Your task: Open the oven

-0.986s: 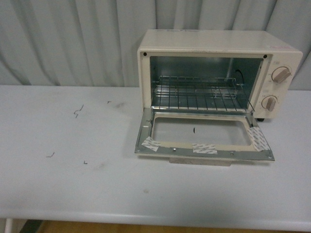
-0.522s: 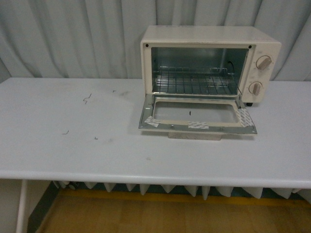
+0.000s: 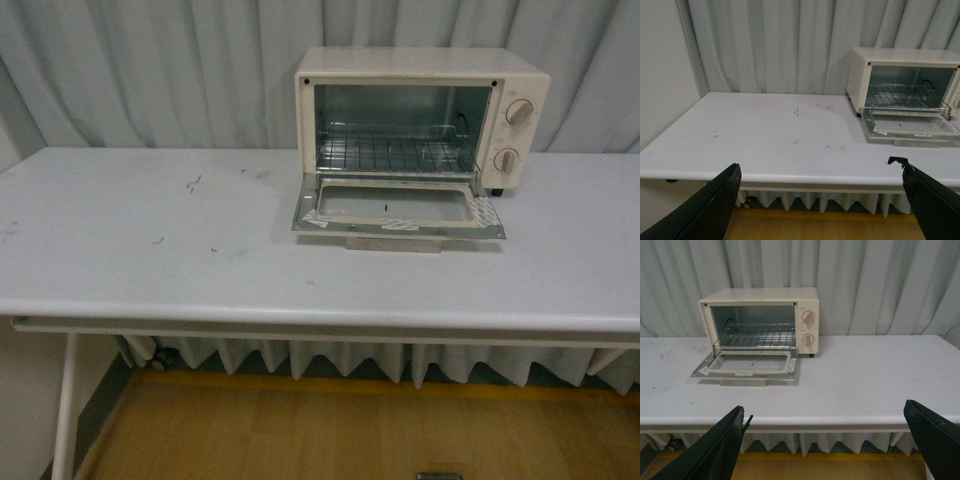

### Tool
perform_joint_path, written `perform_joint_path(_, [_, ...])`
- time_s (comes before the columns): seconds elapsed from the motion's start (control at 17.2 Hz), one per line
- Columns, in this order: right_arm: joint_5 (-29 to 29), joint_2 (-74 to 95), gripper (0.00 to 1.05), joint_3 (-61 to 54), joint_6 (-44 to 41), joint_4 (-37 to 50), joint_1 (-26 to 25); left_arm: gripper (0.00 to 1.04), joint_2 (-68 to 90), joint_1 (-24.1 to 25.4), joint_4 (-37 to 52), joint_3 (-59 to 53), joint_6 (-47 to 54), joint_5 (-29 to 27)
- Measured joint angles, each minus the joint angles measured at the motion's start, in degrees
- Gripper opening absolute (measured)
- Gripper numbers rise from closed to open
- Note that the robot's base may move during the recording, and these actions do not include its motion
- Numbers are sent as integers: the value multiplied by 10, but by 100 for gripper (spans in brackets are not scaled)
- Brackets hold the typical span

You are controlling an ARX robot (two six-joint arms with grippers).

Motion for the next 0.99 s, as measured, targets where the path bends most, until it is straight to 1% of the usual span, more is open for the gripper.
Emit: perform_joint_path(0.99, [0, 0, 98, 0, 0, 1, 0, 98, 0, 0, 2, 0, 0, 0])
